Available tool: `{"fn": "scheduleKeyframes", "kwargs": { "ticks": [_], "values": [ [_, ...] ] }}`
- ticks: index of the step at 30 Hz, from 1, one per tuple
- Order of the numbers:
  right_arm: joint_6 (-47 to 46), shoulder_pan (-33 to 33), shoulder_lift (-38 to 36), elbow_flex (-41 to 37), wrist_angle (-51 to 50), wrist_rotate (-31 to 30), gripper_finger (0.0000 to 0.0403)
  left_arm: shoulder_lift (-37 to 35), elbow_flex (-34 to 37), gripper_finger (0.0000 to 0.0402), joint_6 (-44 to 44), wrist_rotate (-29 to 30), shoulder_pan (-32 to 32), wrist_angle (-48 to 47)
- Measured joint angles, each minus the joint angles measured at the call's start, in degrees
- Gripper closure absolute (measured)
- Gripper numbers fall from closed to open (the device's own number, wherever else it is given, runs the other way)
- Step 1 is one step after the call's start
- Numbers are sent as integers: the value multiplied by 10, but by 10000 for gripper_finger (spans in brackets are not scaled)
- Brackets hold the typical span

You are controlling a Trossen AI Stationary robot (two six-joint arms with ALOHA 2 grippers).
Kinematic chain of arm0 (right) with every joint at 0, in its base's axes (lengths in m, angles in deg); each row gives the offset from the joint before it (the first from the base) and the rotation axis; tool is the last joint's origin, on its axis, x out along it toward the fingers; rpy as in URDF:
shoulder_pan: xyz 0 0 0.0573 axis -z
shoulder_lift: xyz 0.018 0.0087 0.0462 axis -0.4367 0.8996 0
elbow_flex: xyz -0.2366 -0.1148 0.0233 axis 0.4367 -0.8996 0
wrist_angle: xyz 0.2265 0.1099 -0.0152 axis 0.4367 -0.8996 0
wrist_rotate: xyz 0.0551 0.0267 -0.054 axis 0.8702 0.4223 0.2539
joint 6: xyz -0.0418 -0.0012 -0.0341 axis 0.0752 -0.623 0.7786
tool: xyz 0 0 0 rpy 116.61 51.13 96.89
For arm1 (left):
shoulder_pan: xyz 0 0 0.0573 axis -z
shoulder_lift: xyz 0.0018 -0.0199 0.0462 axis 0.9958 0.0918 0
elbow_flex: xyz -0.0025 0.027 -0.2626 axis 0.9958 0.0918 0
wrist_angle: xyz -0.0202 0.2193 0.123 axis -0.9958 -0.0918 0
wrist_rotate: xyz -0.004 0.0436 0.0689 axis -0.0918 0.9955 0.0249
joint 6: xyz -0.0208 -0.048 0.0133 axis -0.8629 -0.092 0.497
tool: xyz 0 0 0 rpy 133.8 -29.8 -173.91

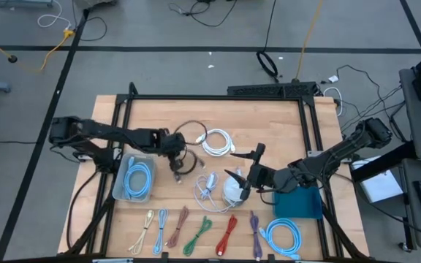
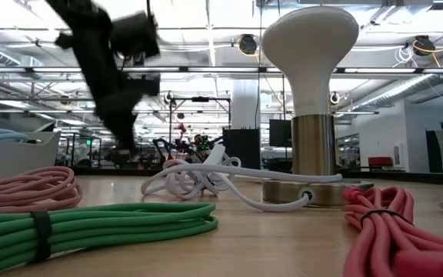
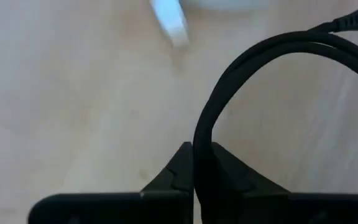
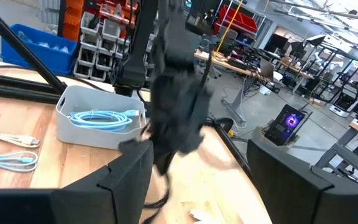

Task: Pick & Place USB Port
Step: Put the black HDMI cable into the gray bin

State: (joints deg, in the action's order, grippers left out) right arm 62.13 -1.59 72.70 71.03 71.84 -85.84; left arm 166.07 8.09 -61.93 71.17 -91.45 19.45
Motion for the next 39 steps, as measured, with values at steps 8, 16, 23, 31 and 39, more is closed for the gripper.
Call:
{"fn": "scheduleKeyframes", "kwargs": {
  "ticks": [8,16,23,31,39],
  "values": [
    [1,0,0,0,-6,0,149,-153,-86,379,-213,42,31,-213],
    [2,0,0,-2,-21,0,149,-222,-86,379,-621,62,229,-464],
    [12,2,0,-12,-16,0,149,-198,-86,379,-892,86,426,-492],
    [11,2,0,-12,-16,0,149,-133,-86,379,-1061,22,540,-546],
    [11,2,0,-12,-5,0,149,-107,-63,379,-1145,-21,599,-550]
  ]
}}
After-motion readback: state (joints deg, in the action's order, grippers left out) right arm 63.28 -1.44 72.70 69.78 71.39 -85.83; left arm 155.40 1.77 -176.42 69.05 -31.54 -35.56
